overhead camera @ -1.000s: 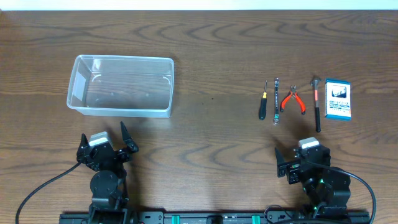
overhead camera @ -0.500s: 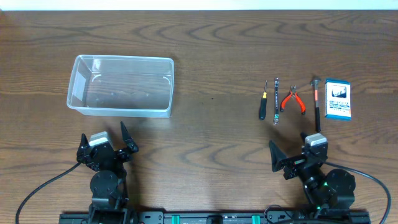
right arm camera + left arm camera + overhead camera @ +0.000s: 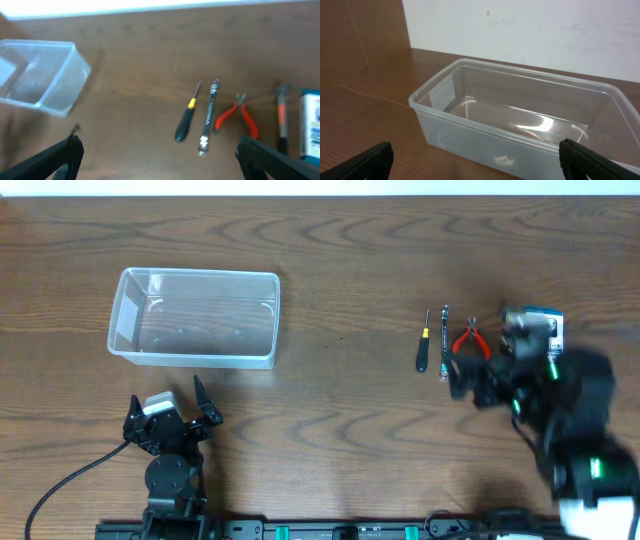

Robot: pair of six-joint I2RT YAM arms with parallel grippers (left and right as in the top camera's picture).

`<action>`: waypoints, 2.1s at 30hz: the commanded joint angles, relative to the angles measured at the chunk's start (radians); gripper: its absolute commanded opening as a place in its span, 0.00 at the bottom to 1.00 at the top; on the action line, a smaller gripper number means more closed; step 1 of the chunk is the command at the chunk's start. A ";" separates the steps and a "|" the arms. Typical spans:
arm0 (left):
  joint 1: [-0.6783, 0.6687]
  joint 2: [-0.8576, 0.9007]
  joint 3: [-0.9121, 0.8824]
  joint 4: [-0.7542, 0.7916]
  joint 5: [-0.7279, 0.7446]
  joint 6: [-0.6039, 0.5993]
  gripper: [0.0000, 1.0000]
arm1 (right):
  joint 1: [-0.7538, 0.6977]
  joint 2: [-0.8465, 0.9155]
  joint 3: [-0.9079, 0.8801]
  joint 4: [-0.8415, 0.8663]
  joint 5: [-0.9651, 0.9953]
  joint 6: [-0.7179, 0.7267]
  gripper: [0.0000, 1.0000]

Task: Pack container
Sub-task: 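Move the right gripper to the right rim of the clear container, then grip the container rim with the right gripper and drag it rightward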

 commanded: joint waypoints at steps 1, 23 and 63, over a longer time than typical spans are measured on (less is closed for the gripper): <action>-0.003 -0.004 -0.022 -0.029 -0.020 0.002 0.98 | 0.098 0.222 0.203 -0.067 0.055 -0.003 0.99; -0.003 -0.004 -0.022 -0.029 -0.020 0.002 0.98 | 0.619 1.015 0.643 0.060 0.243 0.500 0.99; -0.003 -0.004 -0.022 -0.029 -0.019 0.002 0.98 | 0.748 1.236 0.644 0.237 0.575 0.726 0.22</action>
